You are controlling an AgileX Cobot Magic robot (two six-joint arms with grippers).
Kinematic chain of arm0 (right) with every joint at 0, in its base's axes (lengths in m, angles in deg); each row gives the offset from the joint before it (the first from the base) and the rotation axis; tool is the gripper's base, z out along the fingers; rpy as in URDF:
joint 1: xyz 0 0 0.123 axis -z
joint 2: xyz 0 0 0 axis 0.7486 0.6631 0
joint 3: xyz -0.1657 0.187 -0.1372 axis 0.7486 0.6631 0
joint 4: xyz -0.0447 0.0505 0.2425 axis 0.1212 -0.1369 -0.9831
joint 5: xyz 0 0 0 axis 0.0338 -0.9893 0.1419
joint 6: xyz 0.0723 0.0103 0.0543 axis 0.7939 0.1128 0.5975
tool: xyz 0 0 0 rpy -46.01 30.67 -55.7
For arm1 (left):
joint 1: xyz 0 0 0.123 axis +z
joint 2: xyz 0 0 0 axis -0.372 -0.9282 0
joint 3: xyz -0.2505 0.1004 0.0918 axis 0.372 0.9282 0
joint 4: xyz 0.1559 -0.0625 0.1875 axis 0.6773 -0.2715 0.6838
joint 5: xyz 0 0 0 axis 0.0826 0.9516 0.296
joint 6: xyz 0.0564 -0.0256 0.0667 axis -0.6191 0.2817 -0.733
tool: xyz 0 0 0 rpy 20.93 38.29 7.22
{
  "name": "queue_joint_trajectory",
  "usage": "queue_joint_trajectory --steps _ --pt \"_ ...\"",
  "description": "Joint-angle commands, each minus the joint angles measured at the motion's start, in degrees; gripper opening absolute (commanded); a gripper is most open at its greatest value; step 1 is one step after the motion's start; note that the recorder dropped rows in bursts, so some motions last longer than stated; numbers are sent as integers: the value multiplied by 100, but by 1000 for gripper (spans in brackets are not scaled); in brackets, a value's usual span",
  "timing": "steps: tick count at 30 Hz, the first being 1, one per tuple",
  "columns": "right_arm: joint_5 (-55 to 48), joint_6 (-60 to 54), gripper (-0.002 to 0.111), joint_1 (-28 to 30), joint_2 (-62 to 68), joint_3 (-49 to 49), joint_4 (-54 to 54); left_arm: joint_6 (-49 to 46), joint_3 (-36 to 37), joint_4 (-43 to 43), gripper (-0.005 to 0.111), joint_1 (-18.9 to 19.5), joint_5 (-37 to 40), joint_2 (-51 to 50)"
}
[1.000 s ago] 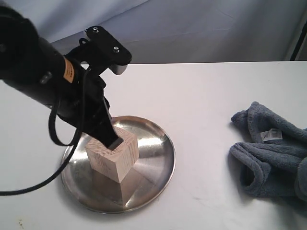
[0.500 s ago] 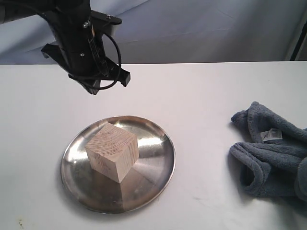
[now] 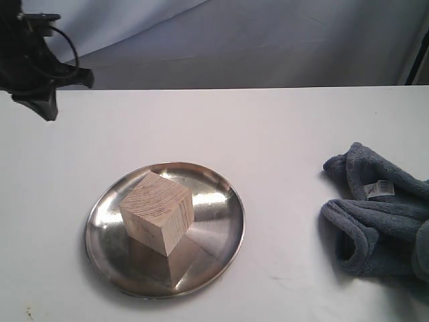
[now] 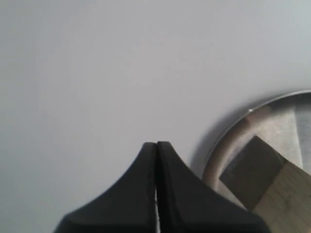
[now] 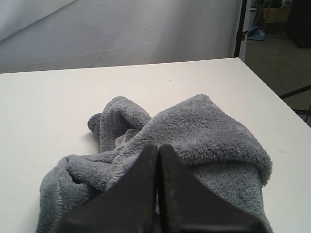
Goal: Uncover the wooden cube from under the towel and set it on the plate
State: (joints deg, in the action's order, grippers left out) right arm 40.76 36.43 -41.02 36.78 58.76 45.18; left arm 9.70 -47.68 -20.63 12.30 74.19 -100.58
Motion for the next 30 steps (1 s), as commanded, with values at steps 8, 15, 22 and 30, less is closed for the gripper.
queue_joint_trajectory --steps 8,15,22,30 --pt "11 -30 0 -8 -22 22 -26 -529 1727 159 0 1035 18 1360" --pt "11 -30 0 -8 -22 22 -26 -454 2610 160 0 1021 18 2676" --pt "11 -30 0 -8 -22 22 -26 -369 3431 198 0 1021 -716 4139" --pt "11 -30 0 -8 -22 22 -26 -406 3858 198 0 1021 -1851 5499"
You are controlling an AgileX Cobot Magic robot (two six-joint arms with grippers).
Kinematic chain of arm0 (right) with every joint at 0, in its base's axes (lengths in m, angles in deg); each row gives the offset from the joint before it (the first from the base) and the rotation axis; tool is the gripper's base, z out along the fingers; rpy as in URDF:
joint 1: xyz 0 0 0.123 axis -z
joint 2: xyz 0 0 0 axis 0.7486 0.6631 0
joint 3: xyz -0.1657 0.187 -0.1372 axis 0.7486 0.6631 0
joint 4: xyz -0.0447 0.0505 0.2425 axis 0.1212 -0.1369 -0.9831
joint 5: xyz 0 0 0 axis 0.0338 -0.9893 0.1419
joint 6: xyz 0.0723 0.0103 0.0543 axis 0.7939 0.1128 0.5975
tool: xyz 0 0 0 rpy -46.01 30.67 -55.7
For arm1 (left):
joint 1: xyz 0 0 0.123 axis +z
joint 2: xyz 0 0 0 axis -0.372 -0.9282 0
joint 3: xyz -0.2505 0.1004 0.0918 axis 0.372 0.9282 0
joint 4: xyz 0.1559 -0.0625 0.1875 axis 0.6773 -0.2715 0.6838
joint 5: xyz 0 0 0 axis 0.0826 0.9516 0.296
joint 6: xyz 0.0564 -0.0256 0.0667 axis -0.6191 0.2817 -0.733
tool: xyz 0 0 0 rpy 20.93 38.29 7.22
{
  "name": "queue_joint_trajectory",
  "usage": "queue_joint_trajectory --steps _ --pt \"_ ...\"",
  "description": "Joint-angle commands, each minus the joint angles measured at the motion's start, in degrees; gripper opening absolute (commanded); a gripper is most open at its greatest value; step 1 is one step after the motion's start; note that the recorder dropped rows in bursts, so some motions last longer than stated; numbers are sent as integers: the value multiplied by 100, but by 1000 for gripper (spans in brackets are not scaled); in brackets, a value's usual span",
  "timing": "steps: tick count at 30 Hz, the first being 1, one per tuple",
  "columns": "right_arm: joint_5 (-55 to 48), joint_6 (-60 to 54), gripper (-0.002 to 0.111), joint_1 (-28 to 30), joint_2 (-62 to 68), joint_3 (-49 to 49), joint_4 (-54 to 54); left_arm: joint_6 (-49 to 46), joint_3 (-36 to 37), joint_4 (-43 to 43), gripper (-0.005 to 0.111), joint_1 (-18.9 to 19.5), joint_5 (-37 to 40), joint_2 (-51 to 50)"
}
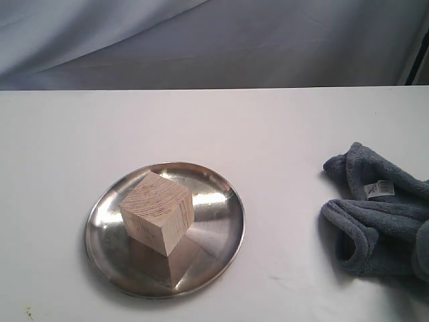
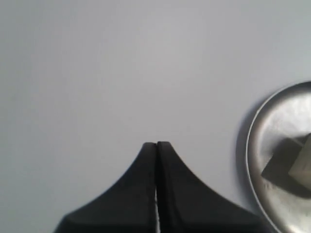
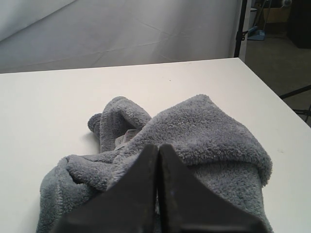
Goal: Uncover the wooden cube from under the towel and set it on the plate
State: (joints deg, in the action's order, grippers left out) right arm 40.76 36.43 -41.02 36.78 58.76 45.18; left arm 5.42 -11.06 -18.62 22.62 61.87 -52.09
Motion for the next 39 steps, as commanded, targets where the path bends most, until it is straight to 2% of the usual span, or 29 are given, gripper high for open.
queue_joint_trajectory --steps 1,11,32,39 --pt "11 -30 0 -8 -22 22 -26 23 242 -3 0 -11 -718 832" --pt "11 -30 0 -8 -22 22 -26 40 717 194 0 -11 -1413 2512" --pt "11 -30 0 -8 -22 22 -26 40 1166 428 0 -11 -1570 5184" --pt "11 -30 0 -8 -22 22 -26 40 1166 428 0 -11 -1864 6038"
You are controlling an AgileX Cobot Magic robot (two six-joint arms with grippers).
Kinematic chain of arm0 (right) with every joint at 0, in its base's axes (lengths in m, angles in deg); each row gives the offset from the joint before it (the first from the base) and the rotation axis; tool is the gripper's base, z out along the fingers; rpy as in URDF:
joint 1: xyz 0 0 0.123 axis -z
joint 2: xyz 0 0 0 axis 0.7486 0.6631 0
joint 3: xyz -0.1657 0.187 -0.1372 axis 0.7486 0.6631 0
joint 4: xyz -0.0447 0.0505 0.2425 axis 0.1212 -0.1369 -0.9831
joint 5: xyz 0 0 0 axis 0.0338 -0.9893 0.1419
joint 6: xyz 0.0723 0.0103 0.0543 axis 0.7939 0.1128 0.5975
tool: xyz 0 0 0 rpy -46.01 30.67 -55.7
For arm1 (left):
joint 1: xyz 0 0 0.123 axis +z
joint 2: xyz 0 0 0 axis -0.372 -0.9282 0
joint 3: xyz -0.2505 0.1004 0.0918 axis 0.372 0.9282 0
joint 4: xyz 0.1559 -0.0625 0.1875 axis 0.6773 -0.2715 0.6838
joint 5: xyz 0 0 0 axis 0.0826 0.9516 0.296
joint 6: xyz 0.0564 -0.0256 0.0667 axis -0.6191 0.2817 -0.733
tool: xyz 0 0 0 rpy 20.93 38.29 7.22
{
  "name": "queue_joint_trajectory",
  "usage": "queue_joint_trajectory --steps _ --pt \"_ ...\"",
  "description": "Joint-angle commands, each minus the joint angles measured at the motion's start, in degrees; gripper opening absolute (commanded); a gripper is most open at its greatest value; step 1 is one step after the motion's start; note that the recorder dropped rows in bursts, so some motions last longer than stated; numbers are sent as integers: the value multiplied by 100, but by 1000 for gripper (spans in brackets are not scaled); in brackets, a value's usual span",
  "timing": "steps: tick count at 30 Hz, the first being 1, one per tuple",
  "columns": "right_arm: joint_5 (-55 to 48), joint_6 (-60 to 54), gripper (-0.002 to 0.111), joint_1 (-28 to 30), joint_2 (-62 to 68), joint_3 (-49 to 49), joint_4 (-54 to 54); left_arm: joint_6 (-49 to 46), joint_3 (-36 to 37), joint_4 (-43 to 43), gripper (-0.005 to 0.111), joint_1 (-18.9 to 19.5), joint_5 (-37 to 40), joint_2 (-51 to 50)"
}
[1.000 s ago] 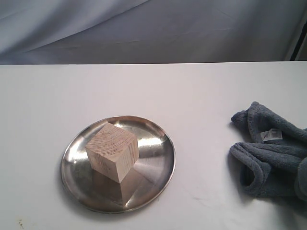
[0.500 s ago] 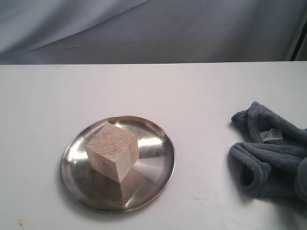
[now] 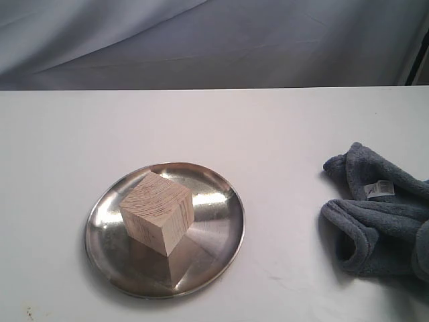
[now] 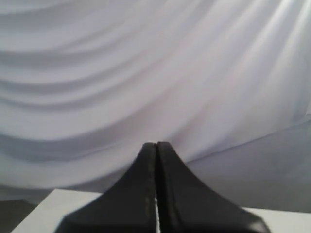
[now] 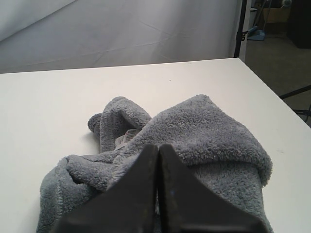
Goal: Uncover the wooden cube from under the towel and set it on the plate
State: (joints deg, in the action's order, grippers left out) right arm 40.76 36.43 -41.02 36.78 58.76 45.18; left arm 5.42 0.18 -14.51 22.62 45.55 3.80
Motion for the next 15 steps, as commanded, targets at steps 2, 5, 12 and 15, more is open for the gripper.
queue_joint_trajectory --steps 2,5,12,15 --pt "11 -30 0 -8 -22 22 -26 40 43 16 0 -11 -255 696" --pt "11 -30 0 -8 -22 22 -26 40 6 16 0 -11 -231 721" --pt "11 -30 0 -8 -22 22 -26 -6 220 -66 0 -11 -424 721" --pt "11 -30 0 -8 -22 22 -26 -6 543 14 0 -11 -788 721"
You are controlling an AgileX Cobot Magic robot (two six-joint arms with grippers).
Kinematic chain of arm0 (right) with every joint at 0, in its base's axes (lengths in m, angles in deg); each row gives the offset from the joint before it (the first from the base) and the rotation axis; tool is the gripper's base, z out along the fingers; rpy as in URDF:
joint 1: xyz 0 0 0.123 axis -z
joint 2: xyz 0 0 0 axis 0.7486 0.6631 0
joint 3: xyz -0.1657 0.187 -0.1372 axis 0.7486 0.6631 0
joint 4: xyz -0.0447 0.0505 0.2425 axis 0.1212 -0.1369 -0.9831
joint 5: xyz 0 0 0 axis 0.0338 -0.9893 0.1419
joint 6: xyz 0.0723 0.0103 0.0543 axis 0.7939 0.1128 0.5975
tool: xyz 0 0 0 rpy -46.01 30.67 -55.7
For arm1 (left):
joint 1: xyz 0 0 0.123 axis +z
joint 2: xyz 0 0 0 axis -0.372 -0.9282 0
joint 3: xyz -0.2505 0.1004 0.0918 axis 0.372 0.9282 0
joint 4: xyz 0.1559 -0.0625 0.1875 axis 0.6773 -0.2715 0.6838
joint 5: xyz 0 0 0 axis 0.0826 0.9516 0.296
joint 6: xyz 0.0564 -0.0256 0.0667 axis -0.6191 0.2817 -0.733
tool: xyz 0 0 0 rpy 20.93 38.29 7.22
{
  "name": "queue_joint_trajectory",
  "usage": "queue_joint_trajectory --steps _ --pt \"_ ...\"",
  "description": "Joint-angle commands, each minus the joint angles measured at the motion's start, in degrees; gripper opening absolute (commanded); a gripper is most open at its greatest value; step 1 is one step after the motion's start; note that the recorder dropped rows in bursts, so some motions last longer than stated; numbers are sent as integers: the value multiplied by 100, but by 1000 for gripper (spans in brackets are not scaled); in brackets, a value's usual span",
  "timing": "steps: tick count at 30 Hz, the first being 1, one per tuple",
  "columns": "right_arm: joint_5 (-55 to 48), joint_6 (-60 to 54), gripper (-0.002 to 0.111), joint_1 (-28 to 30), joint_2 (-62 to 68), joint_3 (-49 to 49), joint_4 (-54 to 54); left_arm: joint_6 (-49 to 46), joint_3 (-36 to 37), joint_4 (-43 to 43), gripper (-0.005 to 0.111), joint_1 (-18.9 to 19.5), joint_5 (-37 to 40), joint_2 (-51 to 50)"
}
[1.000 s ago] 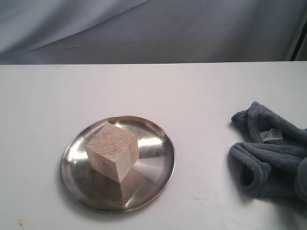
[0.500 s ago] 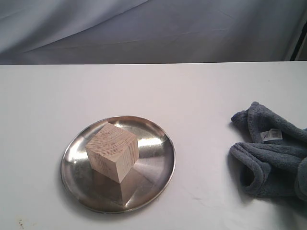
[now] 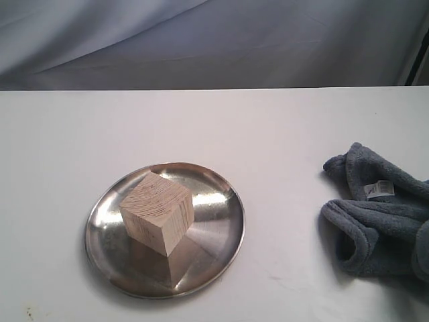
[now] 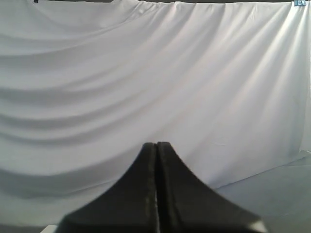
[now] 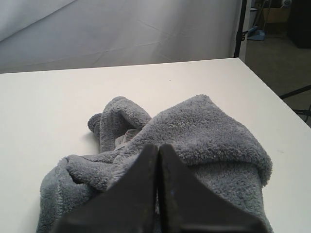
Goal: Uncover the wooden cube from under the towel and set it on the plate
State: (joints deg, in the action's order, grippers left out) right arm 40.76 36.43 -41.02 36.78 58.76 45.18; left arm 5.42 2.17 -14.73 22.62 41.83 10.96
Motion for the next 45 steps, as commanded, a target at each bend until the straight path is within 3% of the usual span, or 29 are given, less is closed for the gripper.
queue_joint_trajectory --steps 1,8,17,33,45 --pt "11 -30 0 -8 -22 22 -26 -6 487 38 0 -11 -553 5" --pt "11 -30 0 -8 -22 22 -26 -6 1447 38 0 -11 -1162 5" --pt "11 -30 0 -8 -22 22 -26 83 2112 38 0 -11 -1359 5" --pt "11 -30 0 -8 -22 22 -26 360 3976 -68 0 -11 -4528 5" --pt "11 -30 0 -8 -22 22 -26 360 4698 -68 0 -11 -4329 5"
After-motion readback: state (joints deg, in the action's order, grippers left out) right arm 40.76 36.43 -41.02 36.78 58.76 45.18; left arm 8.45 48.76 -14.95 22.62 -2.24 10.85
